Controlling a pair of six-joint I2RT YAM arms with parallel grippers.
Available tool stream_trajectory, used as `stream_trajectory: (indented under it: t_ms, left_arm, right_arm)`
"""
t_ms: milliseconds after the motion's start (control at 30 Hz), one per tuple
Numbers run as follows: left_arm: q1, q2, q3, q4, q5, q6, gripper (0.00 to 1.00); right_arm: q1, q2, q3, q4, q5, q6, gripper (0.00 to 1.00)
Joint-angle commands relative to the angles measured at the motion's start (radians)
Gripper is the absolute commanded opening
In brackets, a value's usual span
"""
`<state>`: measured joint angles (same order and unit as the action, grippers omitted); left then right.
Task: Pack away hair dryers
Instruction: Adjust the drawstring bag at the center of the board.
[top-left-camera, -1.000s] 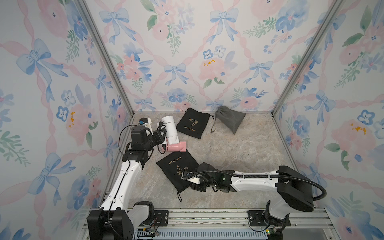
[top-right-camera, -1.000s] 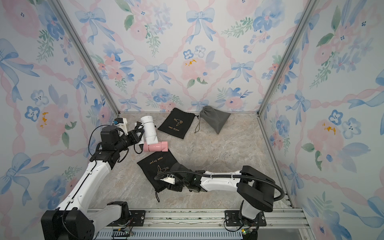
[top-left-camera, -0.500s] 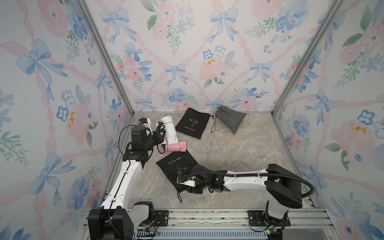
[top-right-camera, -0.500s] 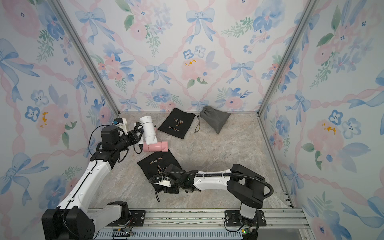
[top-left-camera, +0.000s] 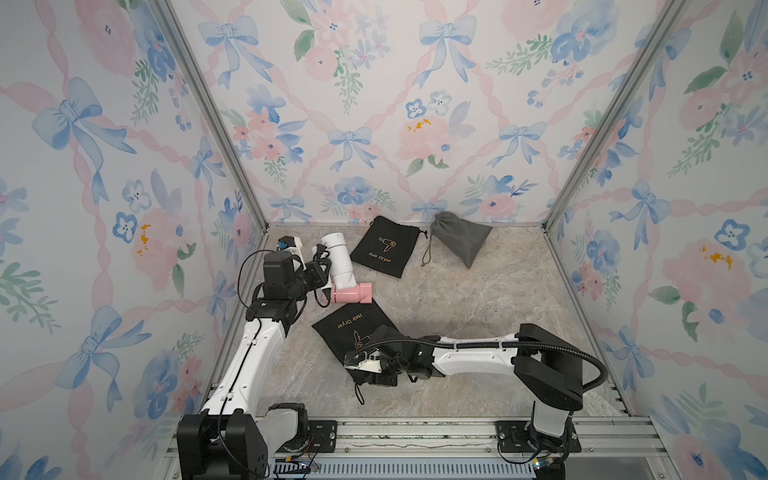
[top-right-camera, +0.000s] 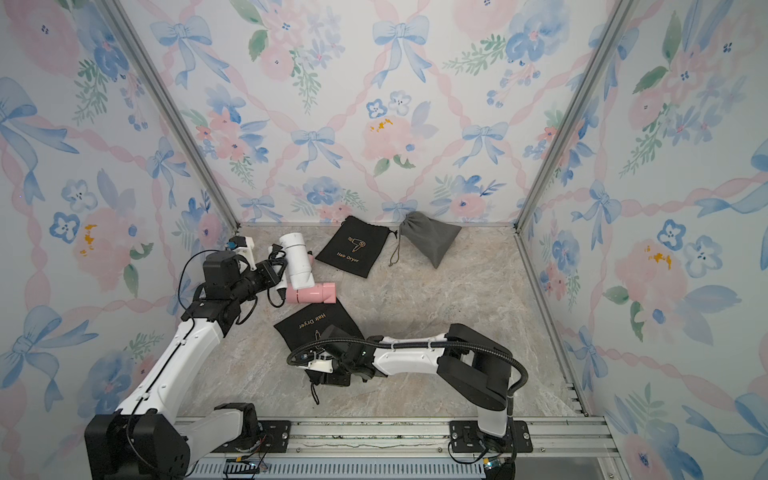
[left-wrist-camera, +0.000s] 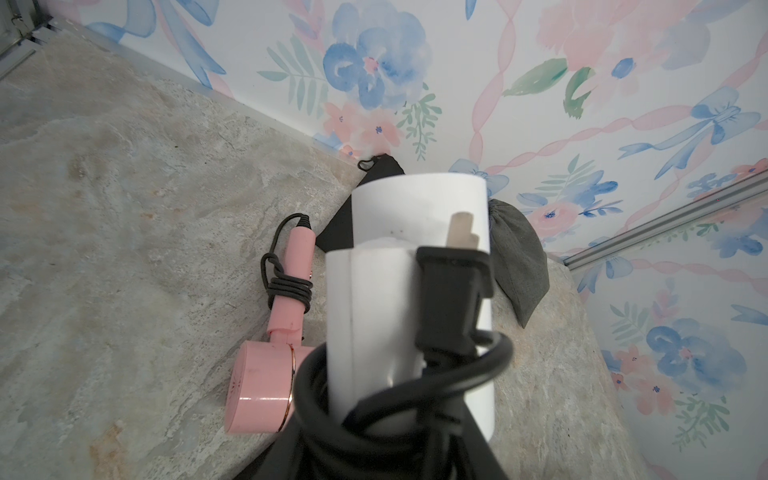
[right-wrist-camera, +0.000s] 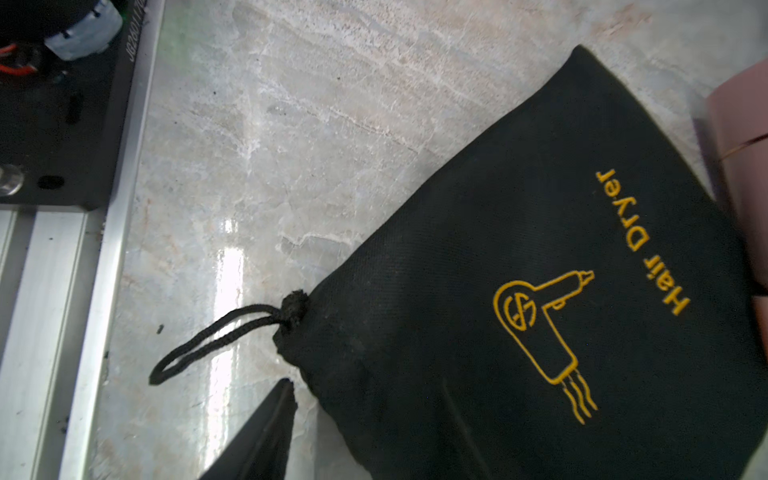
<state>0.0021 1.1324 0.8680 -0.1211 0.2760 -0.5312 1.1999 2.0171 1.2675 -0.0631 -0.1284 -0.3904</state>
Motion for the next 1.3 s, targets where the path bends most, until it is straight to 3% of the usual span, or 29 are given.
stream_trajectory:
  t_ms: [0,133,233,300,367,767,1000,1267]
  left_arm:
    - [0.010,0.004,0.042,0.067,0.002,0.019,0.21]
    - [0.013,0.005,0.040,0.068,-0.001,0.020,0.21]
    - [0.016,0.006,0.042,0.069,0.004,0.020,0.21]
    - [0.016,0.006,0.040,0.070,0.005,0.018,0.21]
    - [0.016,0.003,0.040,0.069,0.005,0.017,0.21]
    - [0.016,0.016,0.063,0.070,0.023,0.005,0.21]
    - [0.010,0.016,0.080,0.071,0.034,0.004,0.21]
    - [-0.036,0.026,0.094,0.073,0.026,0.003,0.20]
  right_arm:
    - [0.009,0.054,0.050,-0.074,-0.026,-0.026,0.54]
    - [0.009,0.085,0.091,-0.111,-0.030,-0.031,0.45]
    - [0.010,0.095,0.111,-0.123,-0.030,-0.031,0.27]
    - [0.007,0.076,0.097,-0.106,-0.031,-0.025,0.10]
    - [0.000,0.031,0.054,-0.057,-0.039,0.003,0.05]
    - [-0.091,-0.353,-0.135,-0.066,-0.084,0.263,0.00]
    - [-0.287,-0.560,-0.170,-0.130,-0.049,0.395,0.00]
    - [-0.464,-0.789,-0.107,-0.360,0.196,0.390,0.00]
